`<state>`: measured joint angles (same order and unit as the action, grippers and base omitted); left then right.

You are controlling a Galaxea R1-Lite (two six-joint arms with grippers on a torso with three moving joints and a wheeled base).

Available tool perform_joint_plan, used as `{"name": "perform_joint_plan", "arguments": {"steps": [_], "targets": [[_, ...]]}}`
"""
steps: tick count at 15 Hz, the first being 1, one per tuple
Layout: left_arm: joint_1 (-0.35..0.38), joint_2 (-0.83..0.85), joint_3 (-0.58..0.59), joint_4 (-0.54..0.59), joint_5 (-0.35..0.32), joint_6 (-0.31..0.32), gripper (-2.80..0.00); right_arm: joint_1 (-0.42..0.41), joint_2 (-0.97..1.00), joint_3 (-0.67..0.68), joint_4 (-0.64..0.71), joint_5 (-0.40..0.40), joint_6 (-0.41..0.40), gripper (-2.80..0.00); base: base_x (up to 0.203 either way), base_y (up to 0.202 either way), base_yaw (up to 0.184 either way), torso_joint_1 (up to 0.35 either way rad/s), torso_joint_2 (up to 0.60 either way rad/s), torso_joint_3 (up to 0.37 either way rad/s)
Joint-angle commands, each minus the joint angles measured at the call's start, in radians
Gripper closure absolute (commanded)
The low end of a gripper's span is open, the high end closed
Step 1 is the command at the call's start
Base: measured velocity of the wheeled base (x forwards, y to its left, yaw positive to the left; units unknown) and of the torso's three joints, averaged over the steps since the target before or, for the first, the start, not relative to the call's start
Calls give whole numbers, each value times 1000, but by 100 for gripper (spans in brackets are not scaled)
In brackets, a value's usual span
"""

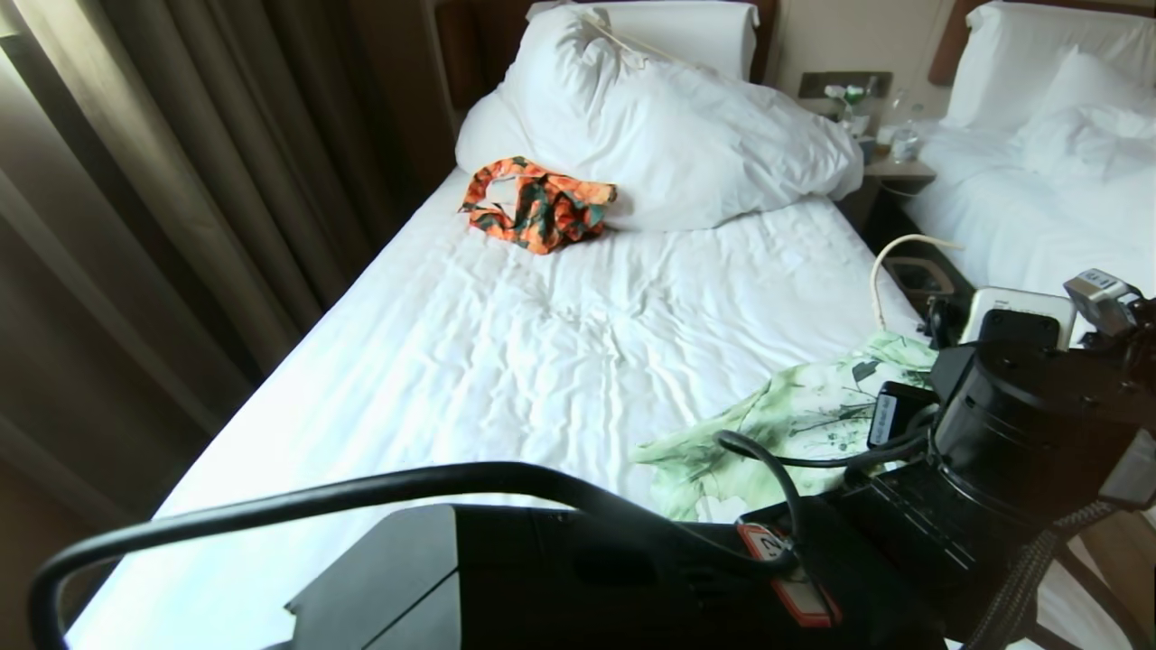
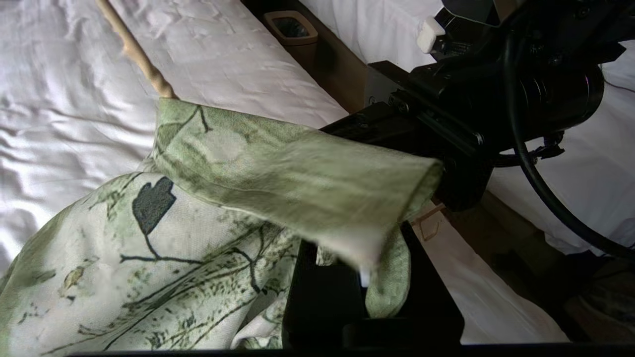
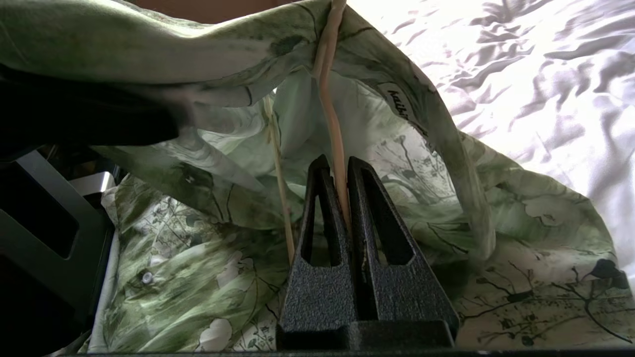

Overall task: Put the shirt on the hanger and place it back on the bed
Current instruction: Hook one side of the shirt onto the hanger

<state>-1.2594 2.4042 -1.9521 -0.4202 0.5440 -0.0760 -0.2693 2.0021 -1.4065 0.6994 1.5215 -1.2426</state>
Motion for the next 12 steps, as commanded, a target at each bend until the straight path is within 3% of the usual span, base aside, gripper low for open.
{"name": "perform_joint_plan", "arguments": {"steps": [1, 9, 10, 12], "targets": [[-3, 7, 4, -2, 4, 7, 0, 25, -18, 30, 2, 8, -9, 0, 0, 0, 0, 0, 0, 0], [23, 4, 76, -4, 4, 35, 0, 62, -22, 71, -27, 8, -15, 0, 0, 0, 0, 0, 0, 0], [23, 4, 81, -5, 4, 35, -280, 69, -22, 78, -29, 8, -15, 0, 0, 0, 0, 0, 0, 0], [22, -8, 95, -8, 4, 32, -280, 70, -18, 85, -47, 8, -15, 0, 0, 0, 0, 0, 0, 0]]}}
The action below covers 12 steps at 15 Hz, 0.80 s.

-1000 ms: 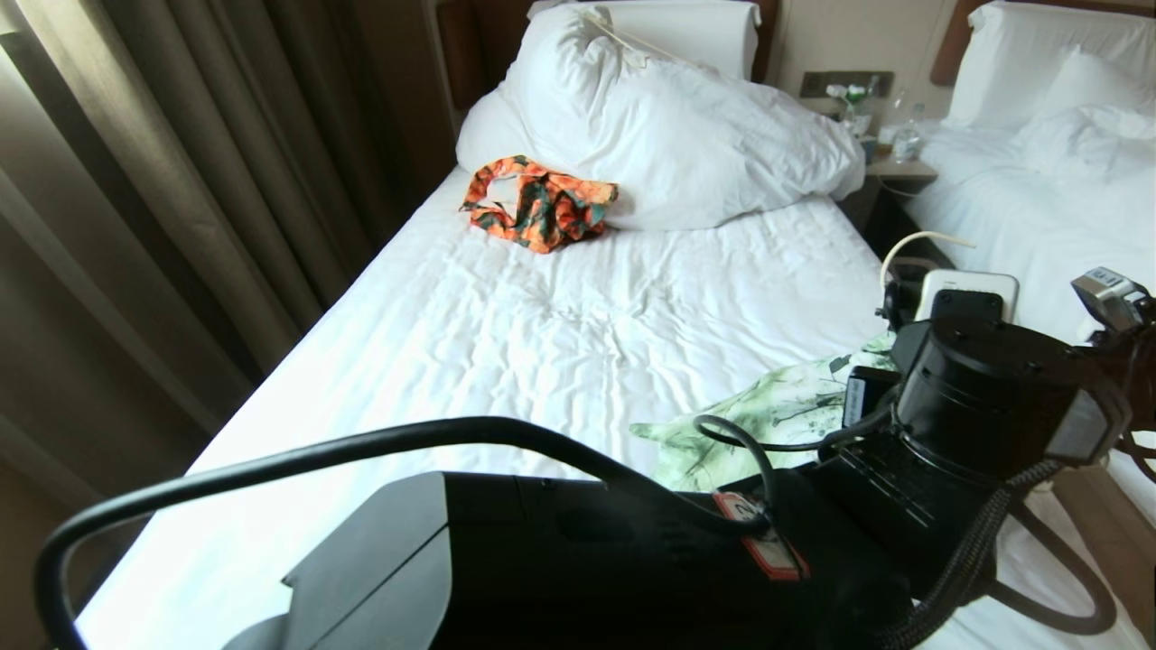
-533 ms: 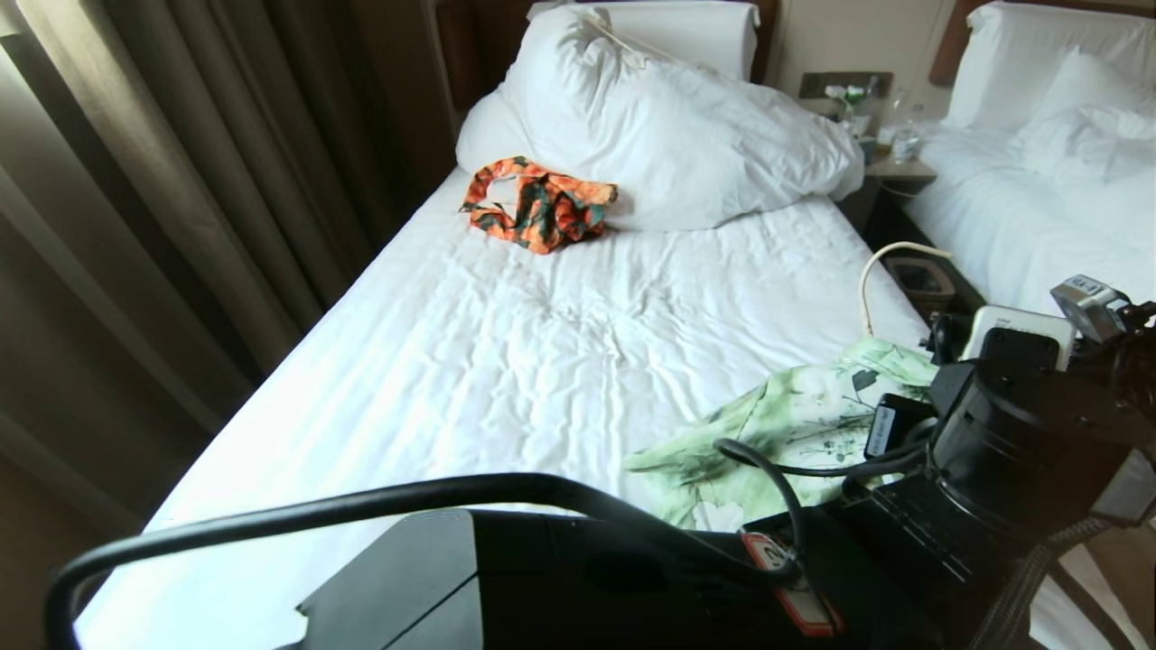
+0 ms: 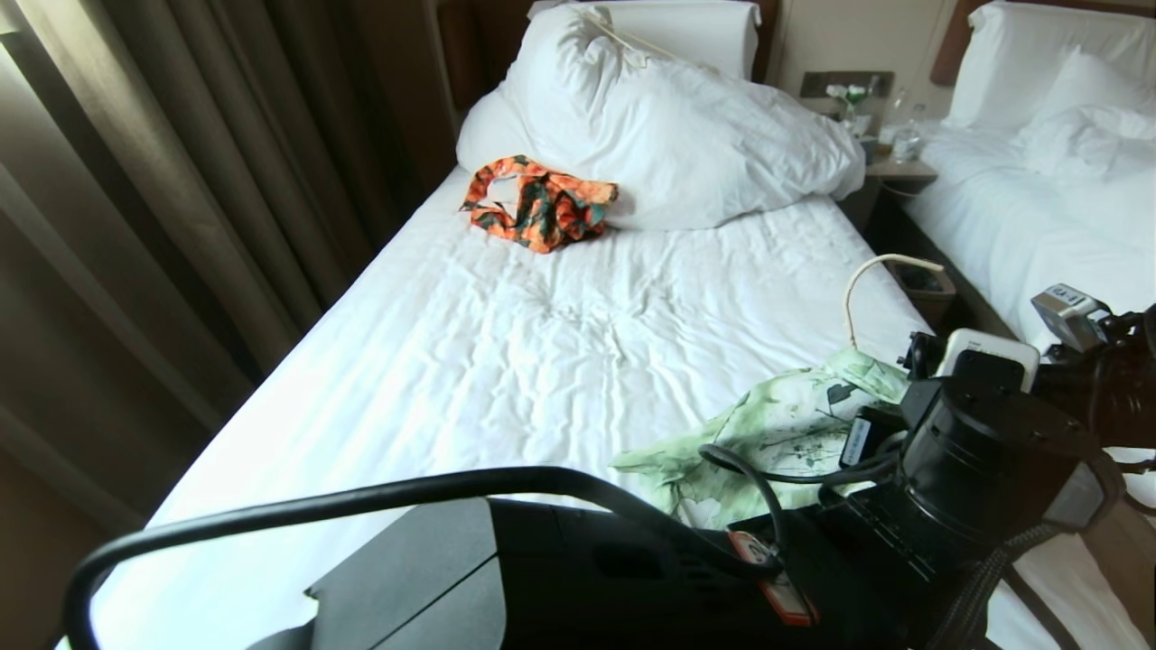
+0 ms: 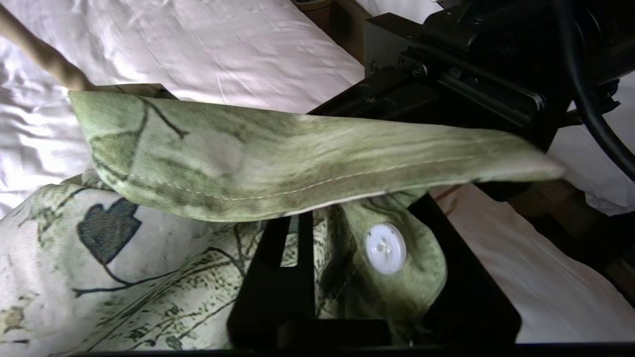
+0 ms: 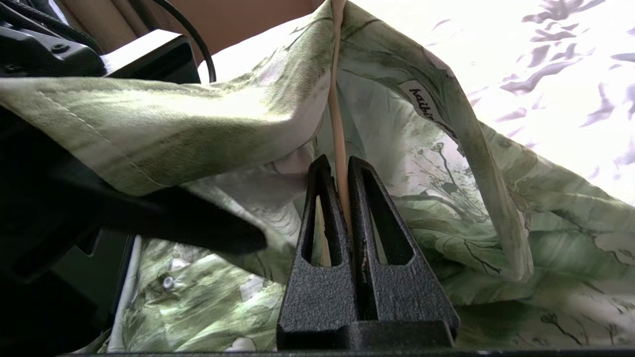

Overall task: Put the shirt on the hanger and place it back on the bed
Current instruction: Hook one side of the shirt onto the hanger

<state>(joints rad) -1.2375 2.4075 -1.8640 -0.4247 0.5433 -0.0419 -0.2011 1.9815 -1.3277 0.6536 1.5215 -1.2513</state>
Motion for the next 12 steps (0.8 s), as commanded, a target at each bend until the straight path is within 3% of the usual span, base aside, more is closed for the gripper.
{"name": "perform_joint_plan", "arguments": {"steps": [1, 8, 12], "targets": [[1, -16, 10, -3, 4, -4, -280, 2, 5, 7, -7, 9, -7, 0, 0, 0, 0, 0, 0, 0], [-35, -144, 199, -3, -36, -47, -280, -4, 20, -7, -19, 9, -6, 0, 0, 0, 0, 0, 0, 0], [-40, -158, 226, -3, -40, -62, -280, -6, 23, -19, -19, 9, -4, 0, 0, 0, 0, 0, 0, 0]]}}
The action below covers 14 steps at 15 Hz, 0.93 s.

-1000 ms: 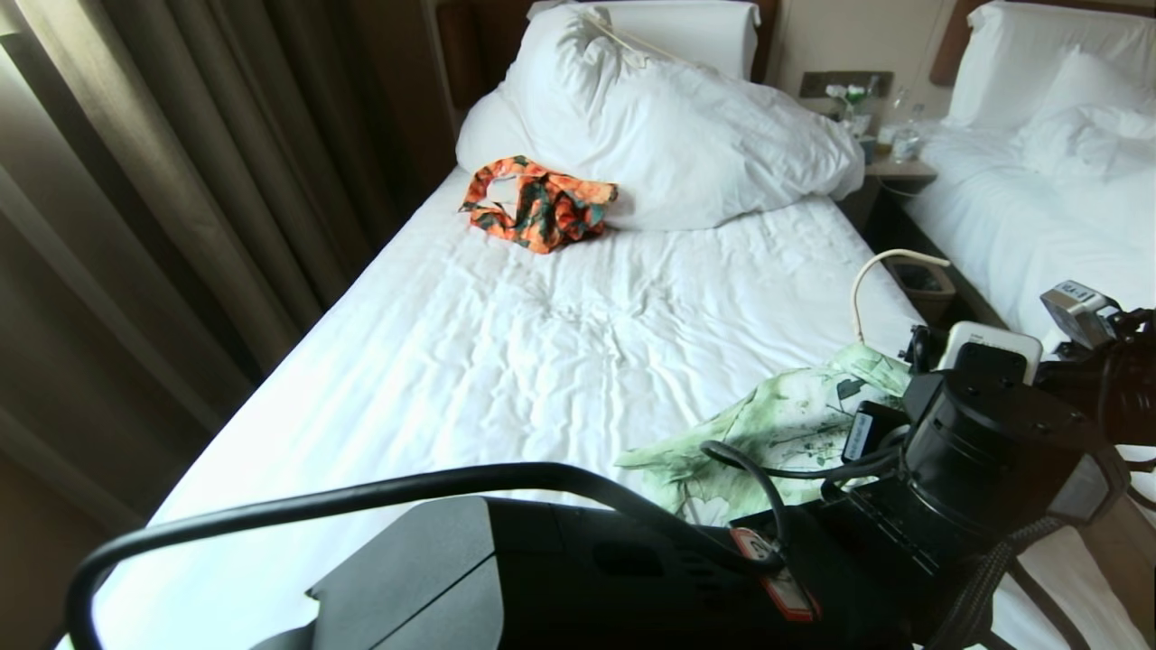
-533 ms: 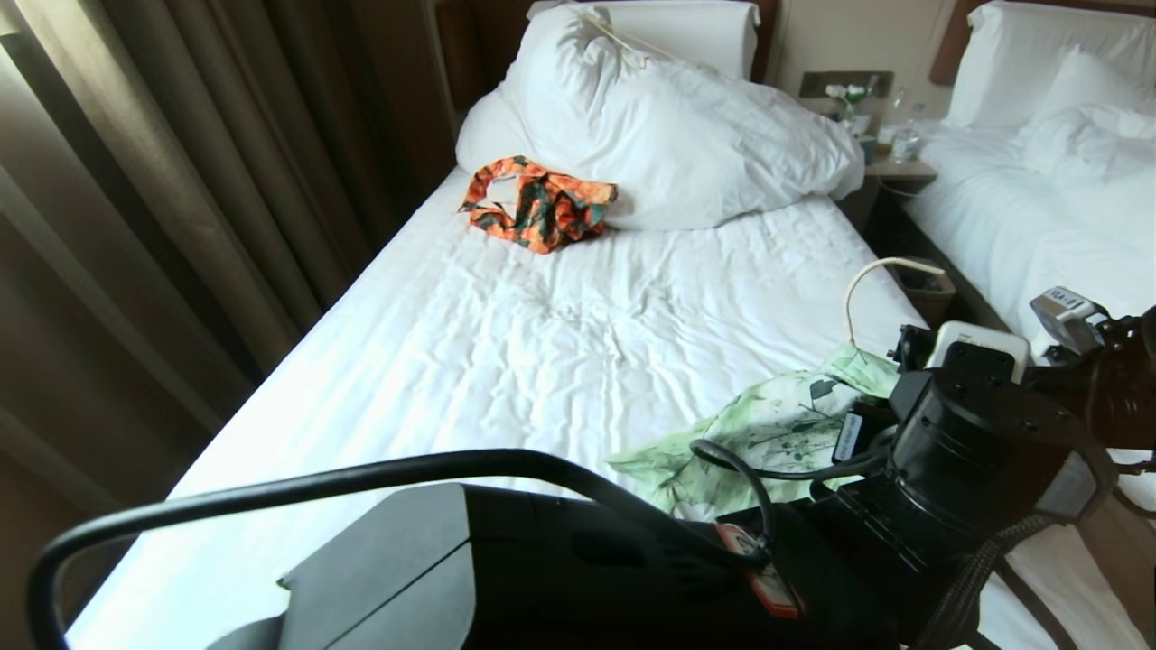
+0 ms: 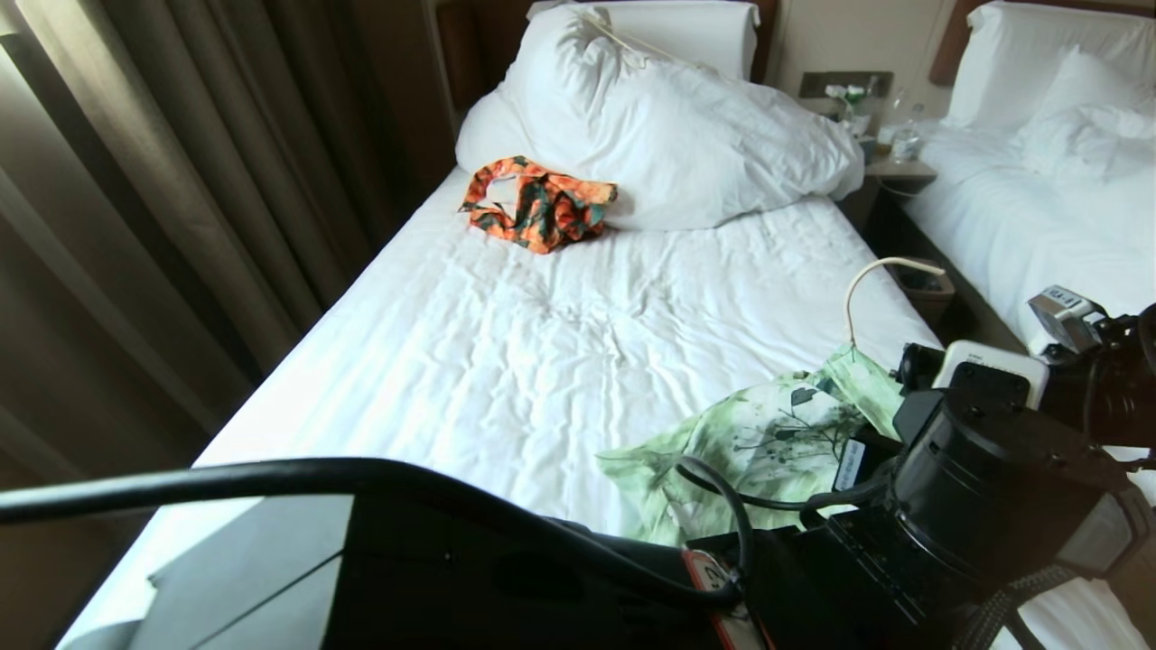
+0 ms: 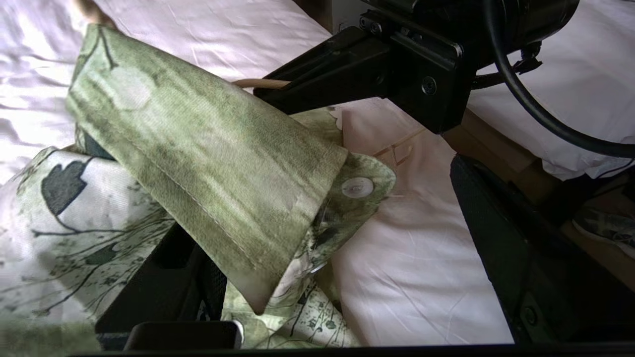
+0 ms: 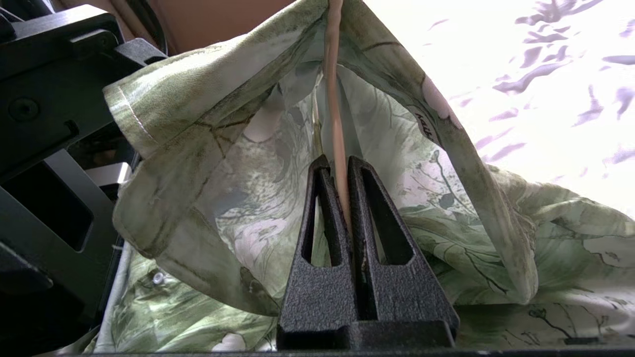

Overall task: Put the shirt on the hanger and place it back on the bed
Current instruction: Hook one side of the shirt onto the hanger, then hook the other side of the shirt onto the hanger

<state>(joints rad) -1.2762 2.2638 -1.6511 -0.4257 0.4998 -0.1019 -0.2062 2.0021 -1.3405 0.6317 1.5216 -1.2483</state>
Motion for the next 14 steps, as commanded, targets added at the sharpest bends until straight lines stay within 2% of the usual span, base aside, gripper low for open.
{"name": "perform_joint_plan", "arguments": {"steps": [1, 5, 9, 10, 14], "targets": [[-3, -26, 41, -2, 2, -7, -280, -3, 3, -11, 3, 8, -6, 0, 0, 0, 0, 0, 0, 0], [-6, -60, 187, -10, 1, -57, -280, -6, 3, -20, 5, 8, -5, 0, 0, 0, 0, 0, 0, 0], [10, -90, 335, -98, 3, -80, -280, -6, 0, -23, 5, 8, -5, 0, 0, 0, 0, 0, 0, 0], [22, -107, 365, -117, 3, -80, 0, -6, 0, -28, 5, 8, -5, 0, 0, 0, 0, 0, 0, 0], [65, -231, 464, -131, -15, -78, 0, -4, 0, -28, 5, 8, -5, 0, 0, 0, 0, 0, 0, 0]]}}
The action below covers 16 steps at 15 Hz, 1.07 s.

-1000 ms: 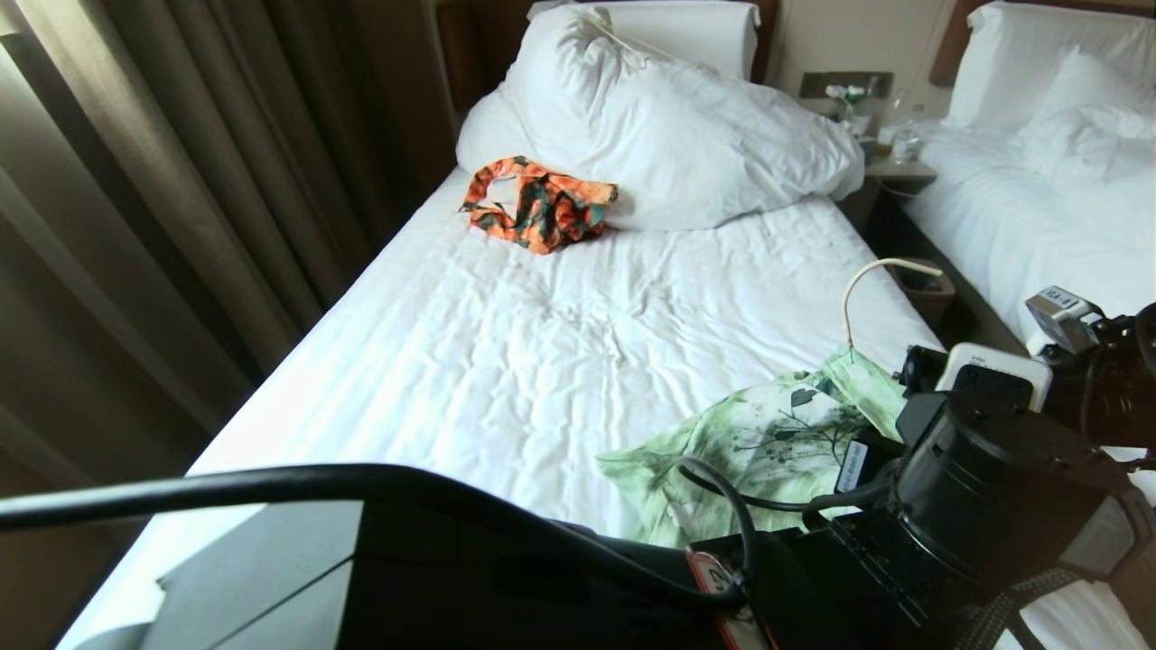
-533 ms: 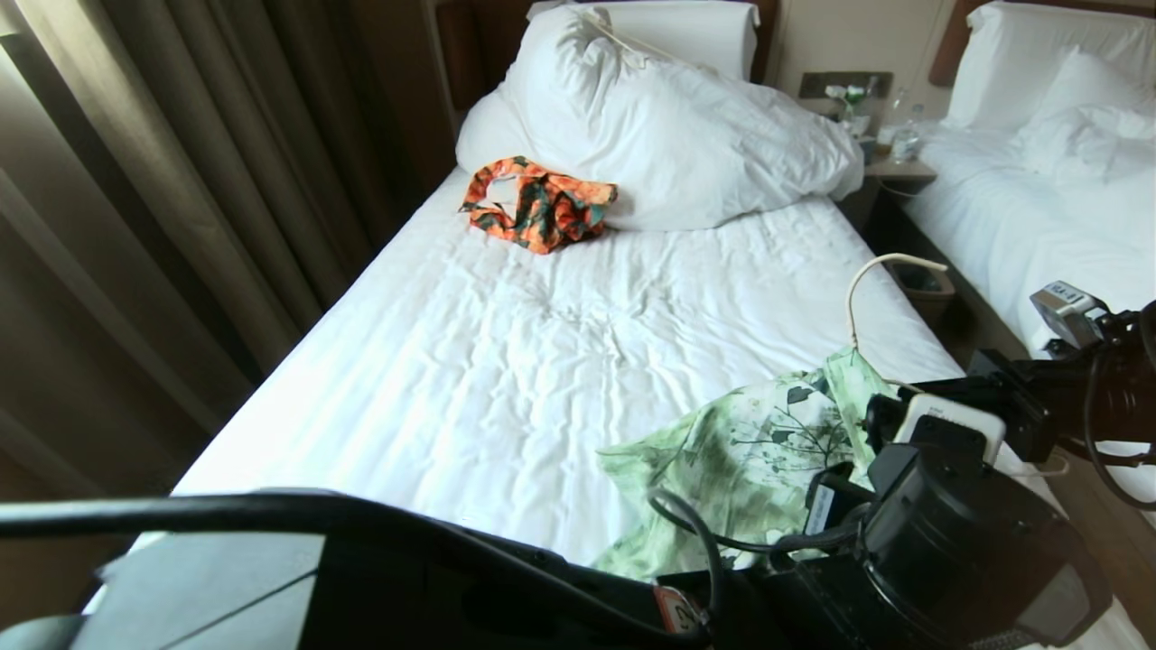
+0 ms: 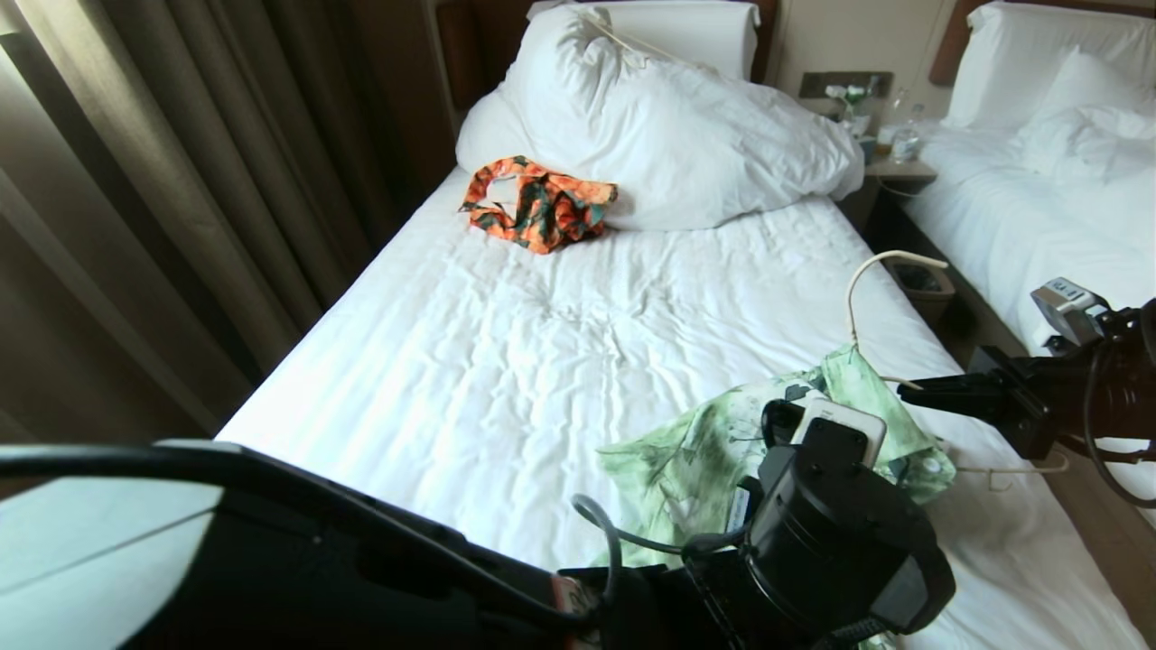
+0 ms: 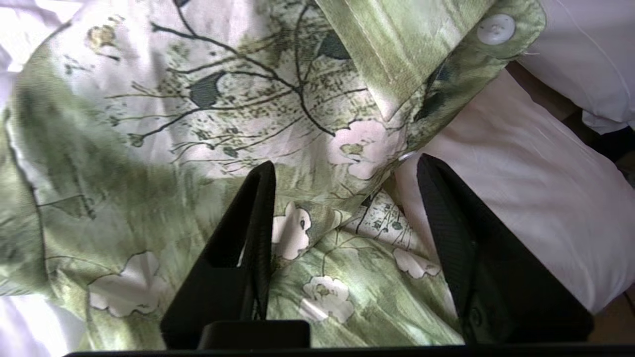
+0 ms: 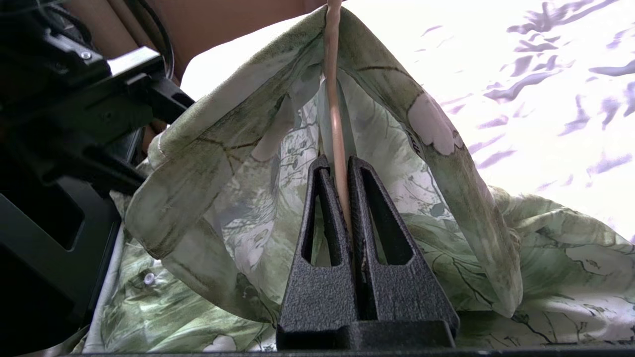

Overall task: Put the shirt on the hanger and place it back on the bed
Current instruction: Hook the other side of the shirt onto the hanger

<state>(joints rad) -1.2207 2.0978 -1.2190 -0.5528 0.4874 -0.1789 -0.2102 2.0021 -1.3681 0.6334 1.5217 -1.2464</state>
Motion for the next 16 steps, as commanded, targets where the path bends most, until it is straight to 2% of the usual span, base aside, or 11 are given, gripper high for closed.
{"name": "perform_joint_plan", "arguments": {"steps": [1, 3, 4, 7, 10, 11, 14, 16], "targets": [[12, -114, 58, -3, -22, 0, 0, 0, 0, 0, 3, 8, -7, 0, 0, 0, 0, 0, 0, 0], [31, -206, 107, 5, -72, 10, 0, -5, 1, 0, 3, 8, -7, 0, 0, 0, 0, 0, 0, 0], [54, -244, 125, 10, -117, 23, 0, -11, 1, 0, 3, 8, -7, 0, 0, 0, 0, 0, 0, 0], [123, -328, 157, 28, -358, 37, 0, -12, 3, 3, 3, 8, -7, 0, 0, 0, 0, 0, 0, 0], [171, -321, 105, 133, -516, 40, 0, -11, 4, 7, 3, 8, -7, 0, 0, 0, 0, 0, 0, 0], [195, -298, 75, 162, -568, 48, -280, -11, 3, 7, 3, 8, -7, 0, 0, 0, 0, 0, 0, 0], [260, -207, 0, 169, -652, 135, -280, -11, 3, 0, 3, 8, -7, 0, 0, 0, 0, 0, 0, 0], [301, -161, -40, 172, -718, 151, -280, -11, 1, 1, 3, 8, -7, 0, 0, 0, 0, 0, 0, 0]]}}
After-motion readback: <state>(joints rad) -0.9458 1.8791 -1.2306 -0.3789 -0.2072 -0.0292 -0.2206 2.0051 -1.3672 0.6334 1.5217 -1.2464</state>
